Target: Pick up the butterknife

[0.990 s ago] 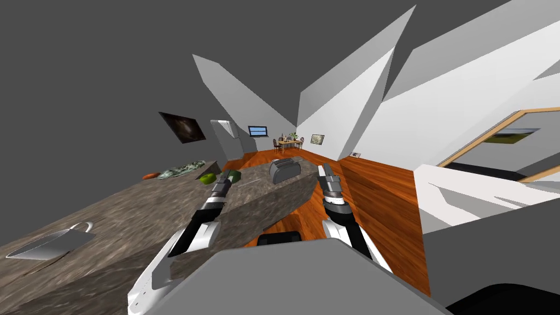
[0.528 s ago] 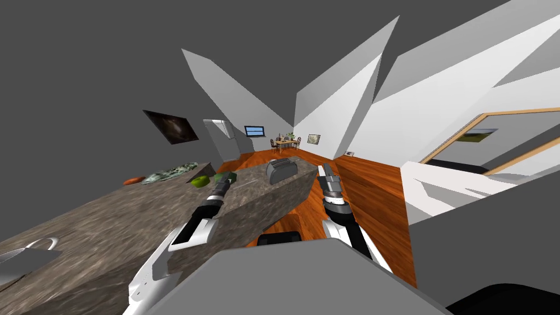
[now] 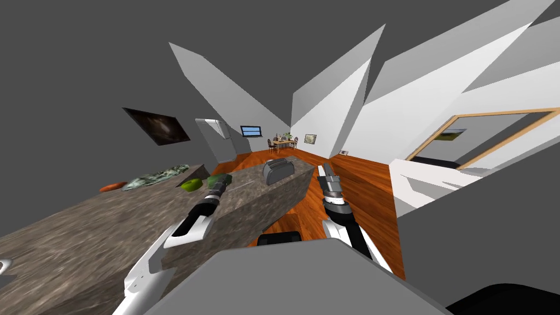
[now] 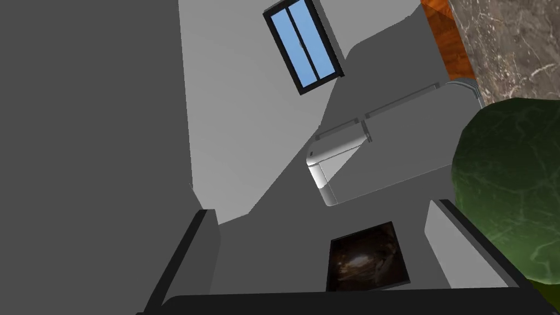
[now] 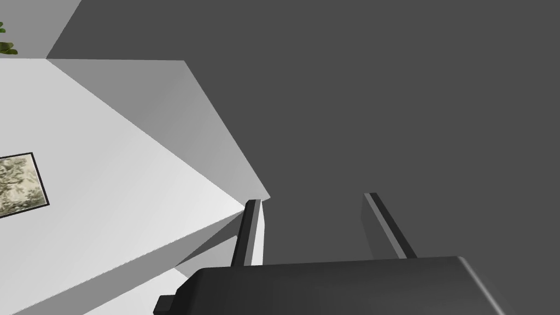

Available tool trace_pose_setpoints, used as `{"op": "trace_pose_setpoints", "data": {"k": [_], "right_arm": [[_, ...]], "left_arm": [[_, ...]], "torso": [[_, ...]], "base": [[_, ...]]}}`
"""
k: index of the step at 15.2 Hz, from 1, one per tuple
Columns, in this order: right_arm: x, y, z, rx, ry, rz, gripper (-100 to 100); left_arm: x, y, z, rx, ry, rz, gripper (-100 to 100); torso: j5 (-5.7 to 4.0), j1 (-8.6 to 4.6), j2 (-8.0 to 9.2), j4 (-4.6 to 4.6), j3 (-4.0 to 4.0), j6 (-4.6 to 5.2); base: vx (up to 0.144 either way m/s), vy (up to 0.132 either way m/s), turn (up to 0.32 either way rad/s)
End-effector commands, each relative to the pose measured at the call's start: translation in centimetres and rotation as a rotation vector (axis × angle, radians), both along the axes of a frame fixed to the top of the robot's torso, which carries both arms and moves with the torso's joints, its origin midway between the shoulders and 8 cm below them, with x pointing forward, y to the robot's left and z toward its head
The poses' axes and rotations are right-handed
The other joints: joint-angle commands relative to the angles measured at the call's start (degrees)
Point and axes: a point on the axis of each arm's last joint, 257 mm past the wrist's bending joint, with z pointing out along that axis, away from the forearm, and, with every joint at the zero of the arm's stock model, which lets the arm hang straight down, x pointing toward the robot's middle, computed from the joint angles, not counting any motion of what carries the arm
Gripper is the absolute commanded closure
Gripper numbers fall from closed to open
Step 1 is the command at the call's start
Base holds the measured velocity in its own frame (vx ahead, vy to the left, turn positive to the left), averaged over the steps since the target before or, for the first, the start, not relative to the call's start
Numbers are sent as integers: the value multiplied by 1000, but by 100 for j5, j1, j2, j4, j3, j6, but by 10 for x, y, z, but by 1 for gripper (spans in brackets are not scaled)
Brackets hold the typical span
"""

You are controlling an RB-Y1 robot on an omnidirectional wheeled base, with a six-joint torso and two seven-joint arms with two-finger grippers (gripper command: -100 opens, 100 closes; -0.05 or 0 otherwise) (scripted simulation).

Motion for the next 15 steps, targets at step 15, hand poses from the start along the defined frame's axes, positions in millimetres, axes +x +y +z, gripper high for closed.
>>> {"op": "trace_pose_setpoints", "data": {"k": [15], "right_arm": [[0,0,0,0,0,0,0]], "left_arm": [[-6,110,-70,-39,300,239,-100]], "torso": [[-1,-3,-4,-1,-2,3]], "base": [[11,-24,-96]]}}
